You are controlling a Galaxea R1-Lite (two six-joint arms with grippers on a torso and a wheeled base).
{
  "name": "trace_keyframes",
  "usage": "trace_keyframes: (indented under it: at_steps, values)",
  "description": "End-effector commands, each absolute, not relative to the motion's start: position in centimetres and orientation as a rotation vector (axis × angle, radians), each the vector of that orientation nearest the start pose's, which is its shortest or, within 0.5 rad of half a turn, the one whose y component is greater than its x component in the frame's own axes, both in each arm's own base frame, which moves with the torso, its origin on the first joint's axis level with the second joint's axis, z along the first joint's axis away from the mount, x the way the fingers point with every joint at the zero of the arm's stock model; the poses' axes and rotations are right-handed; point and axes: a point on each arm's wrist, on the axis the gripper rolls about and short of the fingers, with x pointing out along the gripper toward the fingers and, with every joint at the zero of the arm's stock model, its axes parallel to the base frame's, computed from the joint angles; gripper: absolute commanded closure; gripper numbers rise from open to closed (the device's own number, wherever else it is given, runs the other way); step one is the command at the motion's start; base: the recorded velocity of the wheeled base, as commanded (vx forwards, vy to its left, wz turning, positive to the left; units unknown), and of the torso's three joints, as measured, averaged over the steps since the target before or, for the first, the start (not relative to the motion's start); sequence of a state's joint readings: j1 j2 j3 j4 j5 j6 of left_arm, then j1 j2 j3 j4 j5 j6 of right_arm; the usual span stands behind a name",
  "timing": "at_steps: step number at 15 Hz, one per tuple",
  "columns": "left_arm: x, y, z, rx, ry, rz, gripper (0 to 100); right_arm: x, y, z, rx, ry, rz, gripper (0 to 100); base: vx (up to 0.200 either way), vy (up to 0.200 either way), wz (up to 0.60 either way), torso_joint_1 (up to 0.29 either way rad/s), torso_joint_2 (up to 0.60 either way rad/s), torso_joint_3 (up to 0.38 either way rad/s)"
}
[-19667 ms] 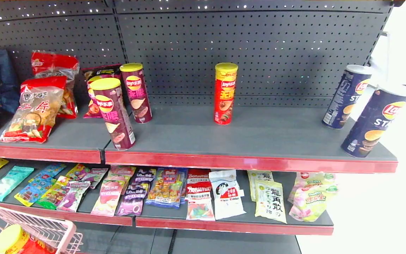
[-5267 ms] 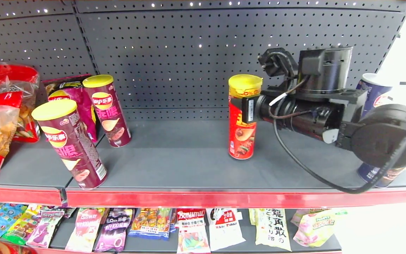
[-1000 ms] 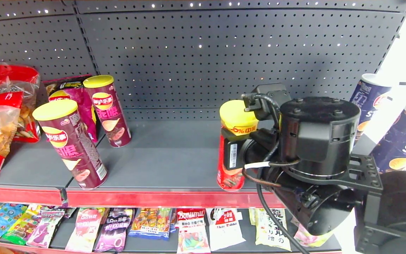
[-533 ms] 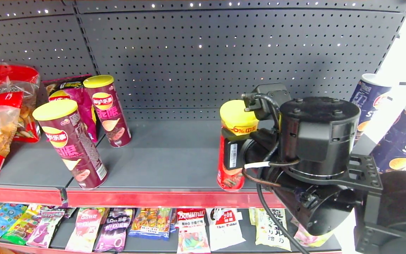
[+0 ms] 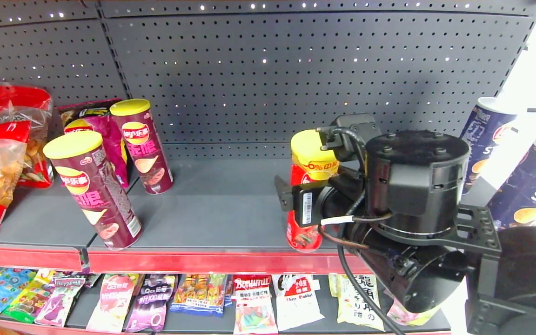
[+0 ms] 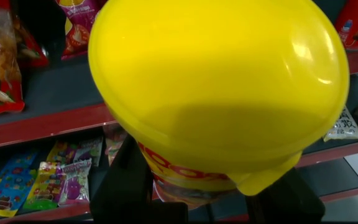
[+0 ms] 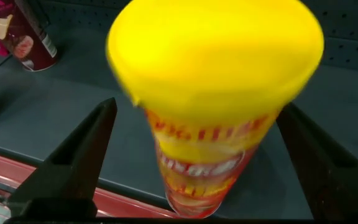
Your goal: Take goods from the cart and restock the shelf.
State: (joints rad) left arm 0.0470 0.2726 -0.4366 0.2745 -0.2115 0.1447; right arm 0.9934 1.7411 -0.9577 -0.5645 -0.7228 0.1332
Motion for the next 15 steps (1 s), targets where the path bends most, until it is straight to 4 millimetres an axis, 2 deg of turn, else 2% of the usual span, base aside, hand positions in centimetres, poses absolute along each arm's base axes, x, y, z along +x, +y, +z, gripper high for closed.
trace_keyframes:
  at_steps: [1, 5, 9, 11, 12, 13, 14, 15]
  values:
    - [-2.8, -0.6, 17.2, 0.130, 0.096, -0.171, 100, 18.7, 25.9, 21.0, -0.020, 0.149, 0.259, 0, 0.000, 0.000, 0.00, 0.000, 0.00, 0.000]
    - [-2.7, -0.6, 17.2, 0.129, 0.099, -0.172, 100, 17.6, 24.4, 21.9, 0.003, 0.135, 0.263, 0, 0.000, 0.000, 0.00, 0.000, 0.00, 0.000]
    - [-2.5, -0.6, 17.0, 0.127, 0.114, -0.173, 100, 14.8, 20.1, 22.4, 0.016, 0.125, 0.272, 0, 0.000, 0.000, 0.00, 0.000, 0.00, 0.000]
    - [-2.4, -0.6, 17.0, 0.128, 0.119, -0.173, 100, 14.2, 19.3, 22.4, 0.021, 0.122, 0.278, 0, 0.000, 0.000, 0.00, 0.000, 0.00, 0.000]
    - [-2.2, -0.6, 17.1, 0.138, 0.130, -0.170, 100, 12.5, 17.5, 22.4, 0.031, 0.114, 0.305, 0, 0.000, 0.000, 0.00, 0.000, 0.00, 0.000]
    - [-2.1, -0.6, 17.2, 0.143, 0.133, -0.171, 100, 11.8, 16.3, 22.0, 0.030, 0.117, 0.323, 0, 0.000, 0.000, 0.00, 0.000, 0.00, 0.000]
    - [-2.1, -0.6, 17.2, 0.143, 0.133, -0.171, 100, 11.6, 16.1, 21.9, 0.031, 0.118, 0.331, 0, 0.000, 0.000, 0.00, 0.000, 0.00, 0.000]
    - [-2.0, -0.6, 17.3, 0.148, 0.140, -0.172, 100, 10.7, 13.7, 21.2, 0.022, 0.121, 0.362, 0, 0.000, 0.000, 0.00, 0.000, 0.00, 0.000]
